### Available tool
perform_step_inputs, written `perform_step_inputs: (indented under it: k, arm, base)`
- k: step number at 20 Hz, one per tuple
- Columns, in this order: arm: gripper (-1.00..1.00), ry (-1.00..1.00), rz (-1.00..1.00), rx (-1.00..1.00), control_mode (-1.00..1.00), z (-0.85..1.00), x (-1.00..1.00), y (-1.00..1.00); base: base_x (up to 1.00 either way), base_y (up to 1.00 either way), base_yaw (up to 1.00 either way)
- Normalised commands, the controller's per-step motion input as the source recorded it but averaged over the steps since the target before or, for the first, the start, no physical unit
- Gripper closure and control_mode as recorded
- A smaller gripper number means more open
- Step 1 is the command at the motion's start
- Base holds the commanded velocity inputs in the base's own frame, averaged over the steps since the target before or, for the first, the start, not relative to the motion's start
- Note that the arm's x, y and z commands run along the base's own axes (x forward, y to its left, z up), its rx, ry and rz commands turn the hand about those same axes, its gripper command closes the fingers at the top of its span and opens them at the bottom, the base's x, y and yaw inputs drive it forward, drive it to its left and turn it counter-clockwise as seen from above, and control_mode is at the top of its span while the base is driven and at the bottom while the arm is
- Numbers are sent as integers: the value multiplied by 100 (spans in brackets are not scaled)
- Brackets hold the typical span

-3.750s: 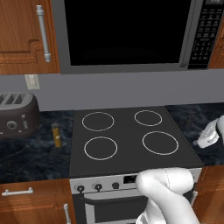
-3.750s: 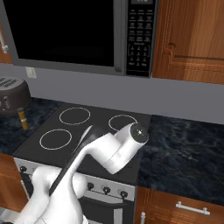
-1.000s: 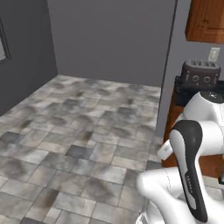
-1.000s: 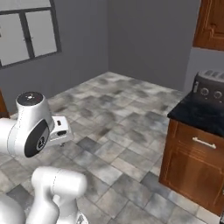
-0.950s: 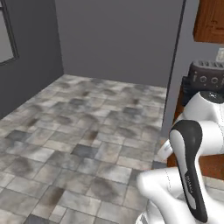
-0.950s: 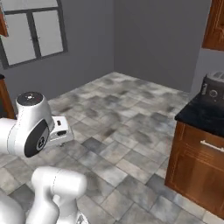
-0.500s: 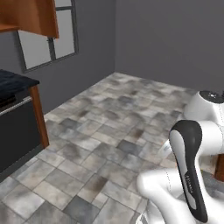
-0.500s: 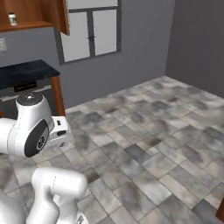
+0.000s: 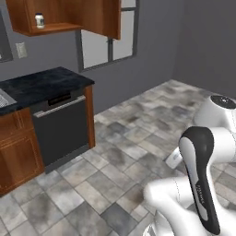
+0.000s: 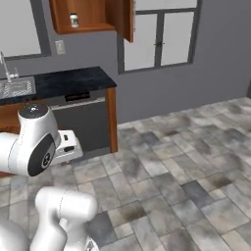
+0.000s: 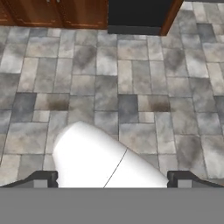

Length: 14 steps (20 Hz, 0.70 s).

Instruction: Collect the turmeric, mayonnaise, and shaker from the cabinet and place them next to the stove.

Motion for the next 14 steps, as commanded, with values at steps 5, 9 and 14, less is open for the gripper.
perform_step_inputs:
  k: [5,9,14]
  arm:
    - [-100,0,0,0,100,0,0,0]
    - [-100,0,0,0,100,0,0,0]
    - [-100,0,0,0,100,0,0,0]
  base:
    - [71,14,35]
    - [78,11,31]
    - [83,1,23]
